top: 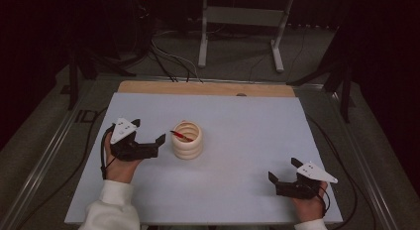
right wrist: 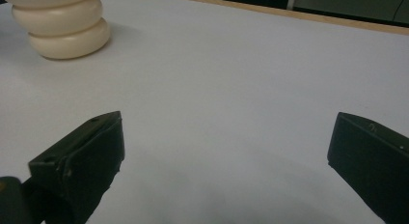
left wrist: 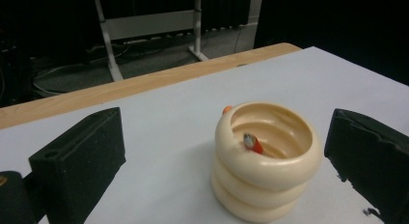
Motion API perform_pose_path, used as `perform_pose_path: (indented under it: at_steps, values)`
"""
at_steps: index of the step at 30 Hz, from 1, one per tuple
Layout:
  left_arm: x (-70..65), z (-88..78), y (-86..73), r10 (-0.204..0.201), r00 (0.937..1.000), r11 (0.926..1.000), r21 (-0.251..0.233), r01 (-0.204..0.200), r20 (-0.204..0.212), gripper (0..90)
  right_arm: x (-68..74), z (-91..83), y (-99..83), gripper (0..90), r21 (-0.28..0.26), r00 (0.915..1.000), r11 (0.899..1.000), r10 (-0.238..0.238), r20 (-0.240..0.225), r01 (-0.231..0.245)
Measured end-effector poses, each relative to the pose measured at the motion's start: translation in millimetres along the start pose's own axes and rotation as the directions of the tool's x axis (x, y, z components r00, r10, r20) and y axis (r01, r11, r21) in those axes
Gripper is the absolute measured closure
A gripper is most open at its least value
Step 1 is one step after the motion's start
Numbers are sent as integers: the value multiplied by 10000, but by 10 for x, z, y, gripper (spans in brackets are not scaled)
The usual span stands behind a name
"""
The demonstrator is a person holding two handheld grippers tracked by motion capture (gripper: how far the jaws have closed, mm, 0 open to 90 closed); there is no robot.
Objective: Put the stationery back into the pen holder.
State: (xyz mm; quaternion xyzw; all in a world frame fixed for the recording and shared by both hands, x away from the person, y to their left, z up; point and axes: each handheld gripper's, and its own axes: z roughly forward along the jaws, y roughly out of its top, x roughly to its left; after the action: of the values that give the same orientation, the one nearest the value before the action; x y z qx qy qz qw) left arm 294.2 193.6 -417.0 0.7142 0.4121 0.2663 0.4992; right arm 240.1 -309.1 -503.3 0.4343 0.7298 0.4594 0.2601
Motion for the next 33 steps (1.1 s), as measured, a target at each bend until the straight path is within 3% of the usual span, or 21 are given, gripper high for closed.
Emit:
perform_pose_path:
  at_steps: [6,21,27,33]
  values:
    - [19,-77,-154,323,9994,9991,-262,-326,-127,12,3,0,0,0,-15,10000,10000,-7,-19,7]
    - [66,-130,-528,133,9993,9999,76,-130,-348,13,10,-1,0,0,-44,10000,10000,-51,-72,51]
    - [89,-147,-632,14,9990,10000,78,-10,-447,13,14,-4,2,0,-54,10000,10000,-44,-78,43]
    - [84,-145,-693,157,9981,9998,117,-150,-602,13,15,-13,4,0,-104,9999,9999,-58,-84,57]
